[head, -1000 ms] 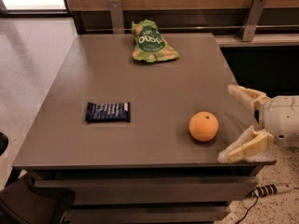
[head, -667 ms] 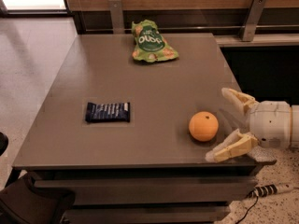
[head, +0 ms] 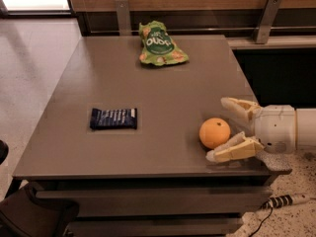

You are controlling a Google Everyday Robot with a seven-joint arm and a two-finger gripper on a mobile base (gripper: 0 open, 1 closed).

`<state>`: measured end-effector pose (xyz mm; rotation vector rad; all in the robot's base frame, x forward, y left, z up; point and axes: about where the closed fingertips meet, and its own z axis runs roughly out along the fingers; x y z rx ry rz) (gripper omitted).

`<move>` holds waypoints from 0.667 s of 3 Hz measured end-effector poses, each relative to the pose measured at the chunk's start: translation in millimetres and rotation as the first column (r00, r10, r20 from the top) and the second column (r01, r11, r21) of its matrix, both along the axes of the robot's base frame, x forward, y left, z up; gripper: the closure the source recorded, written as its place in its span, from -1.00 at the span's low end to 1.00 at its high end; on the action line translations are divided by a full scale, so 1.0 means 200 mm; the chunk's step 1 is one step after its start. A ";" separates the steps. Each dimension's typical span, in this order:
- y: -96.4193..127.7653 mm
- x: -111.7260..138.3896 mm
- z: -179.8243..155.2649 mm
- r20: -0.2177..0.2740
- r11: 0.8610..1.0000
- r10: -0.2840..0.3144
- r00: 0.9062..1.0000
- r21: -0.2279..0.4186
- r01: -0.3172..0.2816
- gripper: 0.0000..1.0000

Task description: Move orange near green rice chip bag

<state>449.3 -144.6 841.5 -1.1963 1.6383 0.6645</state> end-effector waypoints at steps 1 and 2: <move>0.00 -0.02 -0.05 -0.029 1.000 -0.002 1.000 -0.004 0.002 -0.19; 0.01 -0.02 -0.04 -0.026 1.000 0.002 1.000 -0.004 -0.002 0.27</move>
Offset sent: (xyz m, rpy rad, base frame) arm -0.0029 -0.0003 -0.0080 -0.0031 0.0251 -0.0017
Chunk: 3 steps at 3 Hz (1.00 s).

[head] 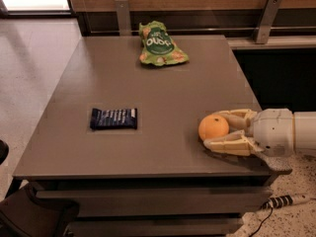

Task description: Move orange near green rice chip bag

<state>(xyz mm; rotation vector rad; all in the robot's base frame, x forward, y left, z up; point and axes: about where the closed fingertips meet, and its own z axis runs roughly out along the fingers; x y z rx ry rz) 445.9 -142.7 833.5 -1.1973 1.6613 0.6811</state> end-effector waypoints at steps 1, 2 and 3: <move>0.01 0.00 0.00 0.001 1.000 0.005 1.000 -0.001 -0.005 0.87; 0.02 0.00 0.01 0.001 1.000 0.007 1.000 -0.002 -0.007 1.00; 0.03 0.02 0.03 -0.007 1.000 0.028 1.000 -0.011 -0.028 1.00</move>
Offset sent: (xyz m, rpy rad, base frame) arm -0.0001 0.0016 0.0004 -0.0007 -0.0006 0.0031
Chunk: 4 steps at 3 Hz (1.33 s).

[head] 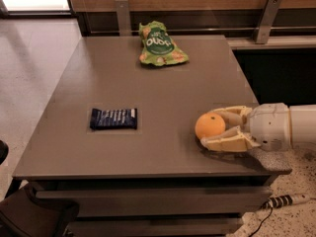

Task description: Move orange near green rice chip bag

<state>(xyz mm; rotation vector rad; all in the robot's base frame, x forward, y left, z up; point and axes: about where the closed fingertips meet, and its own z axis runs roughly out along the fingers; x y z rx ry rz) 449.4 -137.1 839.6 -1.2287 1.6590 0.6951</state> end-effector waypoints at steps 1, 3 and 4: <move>-0.05 0.12 0.05 -0.027 1.000 0.004 1.000 -0.015 -0.004 1.00; -0.17 0.78 0.32 -0.006 0.986 -0.146 0.989 -0.082 0.145 1.00; -0.18 1.07 0.36 0.043 0.962 -0.263 0.964 -0.066 0.266 1.00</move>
Offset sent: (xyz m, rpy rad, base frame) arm 0.1662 -0.0547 0.0920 -0.1108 0.0101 -0.1017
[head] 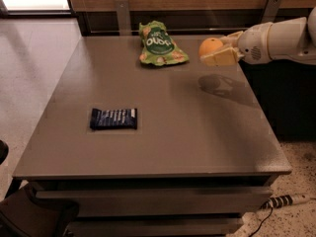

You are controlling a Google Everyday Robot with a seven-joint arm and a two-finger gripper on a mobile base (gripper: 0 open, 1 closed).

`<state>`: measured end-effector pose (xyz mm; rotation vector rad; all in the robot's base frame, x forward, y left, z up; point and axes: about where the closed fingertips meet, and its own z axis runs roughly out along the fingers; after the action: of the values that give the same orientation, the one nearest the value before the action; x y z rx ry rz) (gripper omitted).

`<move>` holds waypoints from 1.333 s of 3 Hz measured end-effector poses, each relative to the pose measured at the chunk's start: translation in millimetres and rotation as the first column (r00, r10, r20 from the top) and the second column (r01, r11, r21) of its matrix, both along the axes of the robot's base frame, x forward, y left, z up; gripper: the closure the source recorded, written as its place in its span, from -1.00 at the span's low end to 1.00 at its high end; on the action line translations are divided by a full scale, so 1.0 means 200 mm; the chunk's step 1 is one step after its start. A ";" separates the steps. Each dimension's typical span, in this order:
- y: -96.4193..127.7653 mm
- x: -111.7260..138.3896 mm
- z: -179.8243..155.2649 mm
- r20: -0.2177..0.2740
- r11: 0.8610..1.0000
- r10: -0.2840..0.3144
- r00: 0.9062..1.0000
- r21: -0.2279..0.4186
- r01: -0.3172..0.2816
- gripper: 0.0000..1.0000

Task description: Move orange near green rice chip bag

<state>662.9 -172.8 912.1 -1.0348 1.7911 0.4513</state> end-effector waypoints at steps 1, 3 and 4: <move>0.01 0.27 -0.01 0.054 0.996 -0.087 0.995 0.023 0.086 1.00; -0.04 0.63 -0.22 0.096 0.968 -0.250 0.964 0.038 0.247 1.00; -0.08 0.71 -0.34 0.099 0.954 -0.298 0.949 0.020 0.298 1.00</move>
Offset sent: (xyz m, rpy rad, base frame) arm 0.1499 -0.0096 -0.0388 0.0175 -0.1353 -0.3056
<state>805.0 -188.3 844.3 -0.7516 1.8156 0.2121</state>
